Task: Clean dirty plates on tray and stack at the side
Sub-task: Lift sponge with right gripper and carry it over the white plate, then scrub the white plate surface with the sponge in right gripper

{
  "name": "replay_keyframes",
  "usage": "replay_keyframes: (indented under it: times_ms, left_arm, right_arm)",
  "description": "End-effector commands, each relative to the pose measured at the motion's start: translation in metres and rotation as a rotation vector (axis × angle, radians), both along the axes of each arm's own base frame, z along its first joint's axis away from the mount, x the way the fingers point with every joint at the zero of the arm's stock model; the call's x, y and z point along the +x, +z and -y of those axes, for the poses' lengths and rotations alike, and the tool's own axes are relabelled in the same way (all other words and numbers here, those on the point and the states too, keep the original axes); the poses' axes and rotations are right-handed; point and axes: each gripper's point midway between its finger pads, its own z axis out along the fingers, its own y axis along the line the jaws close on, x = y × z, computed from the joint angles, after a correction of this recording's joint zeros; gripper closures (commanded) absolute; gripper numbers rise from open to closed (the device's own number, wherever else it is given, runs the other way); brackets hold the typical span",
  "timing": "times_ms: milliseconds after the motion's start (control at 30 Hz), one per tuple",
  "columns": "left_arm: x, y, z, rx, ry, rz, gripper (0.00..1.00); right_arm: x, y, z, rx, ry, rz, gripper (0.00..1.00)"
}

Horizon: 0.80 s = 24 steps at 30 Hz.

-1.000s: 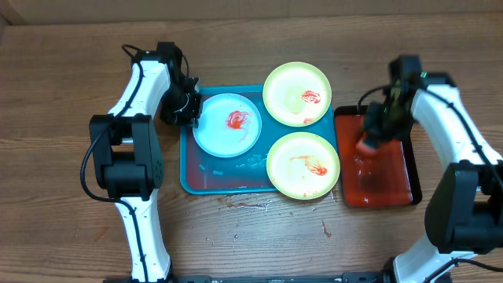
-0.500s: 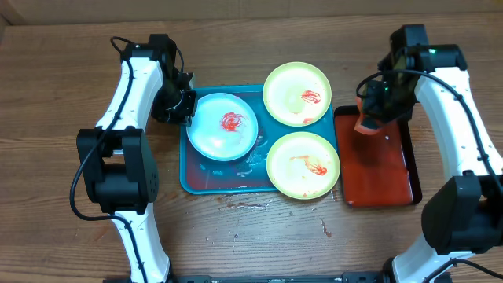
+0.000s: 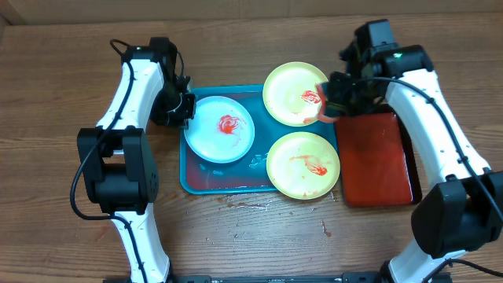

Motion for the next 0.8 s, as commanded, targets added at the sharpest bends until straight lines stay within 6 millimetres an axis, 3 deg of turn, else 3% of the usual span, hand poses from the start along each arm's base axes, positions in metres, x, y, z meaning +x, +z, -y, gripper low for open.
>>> replay_keyframes:
  times_ms: [0, 200, 467, 633, 767]
  left_arm:
    - [-0.013, -0.008, 0.003, -0.002, 0.016, -0.038, 0.96]
    - [-0.02, -0.024, 0.009, -0.036, 0.018, -0.052, 0.96]
    - [-0.007, -0.026, 0.014, -0.068, 0.021, 0.003, 0.96]
    - [-0.004, -0.026, 0.014, -0.068, 0.021, 0.015, 0.96]
    - [-0.001, -0.026, 0.014, -0.069, 0.02, 0.026, 0.95]
  right_arm:
    - [0.001, 0.022, -0.042, 0.111, 0.017, 0.035, 0.96]
    - [0.004, 0.023, -0.106, 0.171, 0.088, 0.094, 0.96]
    - [0.009, -0.007, -0.177, 0.197, 0.187, 0.069, 0.96]
    - [0.014, -0.03, -0.202, 0.128, 0.208, 0.052, 0.96]
    - [0.015, -0.055, -0.211, 0.026, 0.188, 0.049, 0.96]
